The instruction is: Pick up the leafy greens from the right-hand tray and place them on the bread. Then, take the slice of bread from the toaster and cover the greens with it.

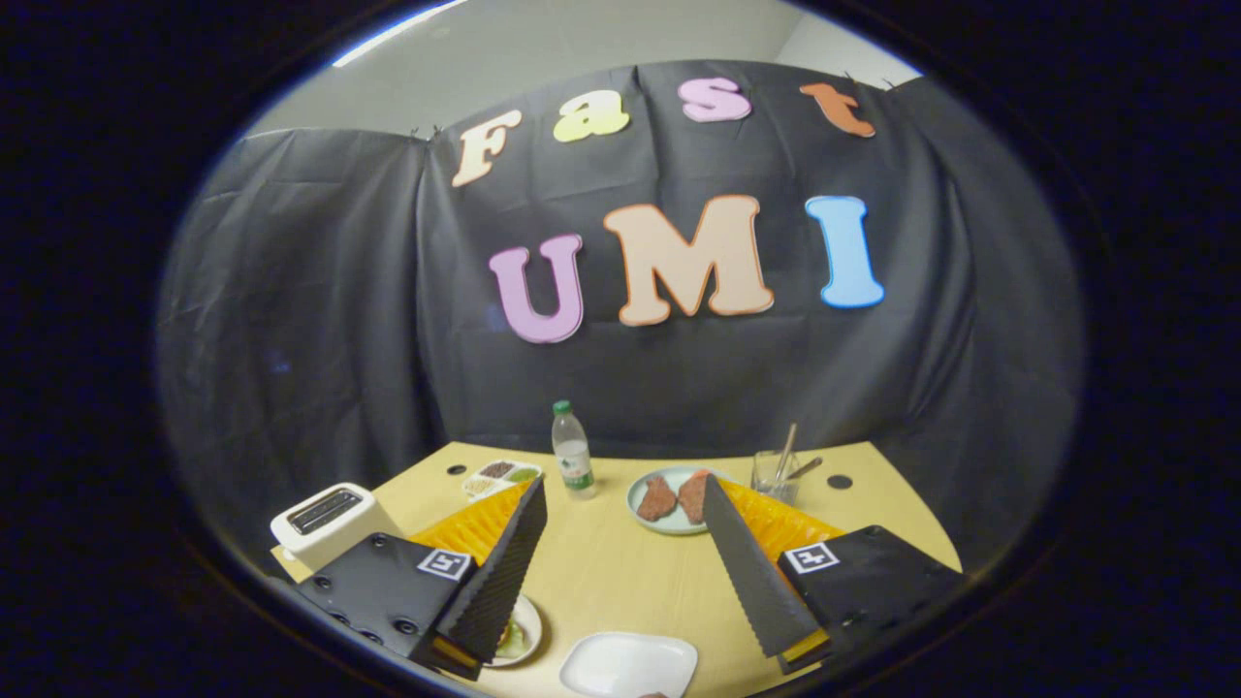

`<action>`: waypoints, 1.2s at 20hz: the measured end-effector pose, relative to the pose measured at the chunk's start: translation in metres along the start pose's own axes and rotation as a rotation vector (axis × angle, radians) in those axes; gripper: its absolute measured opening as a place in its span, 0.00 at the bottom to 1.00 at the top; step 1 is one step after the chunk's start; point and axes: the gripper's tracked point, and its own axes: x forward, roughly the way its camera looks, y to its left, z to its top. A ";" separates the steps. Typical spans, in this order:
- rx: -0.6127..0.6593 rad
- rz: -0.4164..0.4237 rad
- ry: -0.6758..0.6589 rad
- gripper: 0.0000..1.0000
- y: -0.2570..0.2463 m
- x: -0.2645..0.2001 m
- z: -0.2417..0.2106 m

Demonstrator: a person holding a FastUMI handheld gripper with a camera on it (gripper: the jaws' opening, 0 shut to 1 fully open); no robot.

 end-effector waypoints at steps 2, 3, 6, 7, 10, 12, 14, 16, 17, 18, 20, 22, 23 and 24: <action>-0.026 -0.021 -0.048 1.00 -0.007 -0.005 0.017; -0.038 -0.033 -0.064 1.00 -0.011 -0.010 0.024; -0.043 -0.067 -0.114 1.00 -0.022 -0.019 0.048; -0.042 -0.079 -0.144 1.00 -0.025 -0.021 0.056; -0.062 -0.118 -0.201 1.00 -0.037 -0.025 0.069; -0.068 -0.130 -0.210 1.00 -0.039 -0.027 0.071; -0.064 -0.138 -0.216 1.00 -0.040 -0.027 0.075; -0.059 -0.141 -0.219 1.00 -0.037 -0.027 0.077; -0.061 -0.142 -0.221 1.00 -0.037 -0.027 0.078; -0.065 -0.141 -0.220 1.00 -0.036 -0.026 0.079; -0.069 -0.145 -0.227 1.00 -0.035 -0.026 0.081; -0.070 -0.151 -0.233 1.00 -0.035 -0.026 0.083; -0.071 -0.151 -0.232 1.00 -0.036 -0.025 0.083; -0.072 -0.150 -0.226 1.00 -0.035 -0.025 0.081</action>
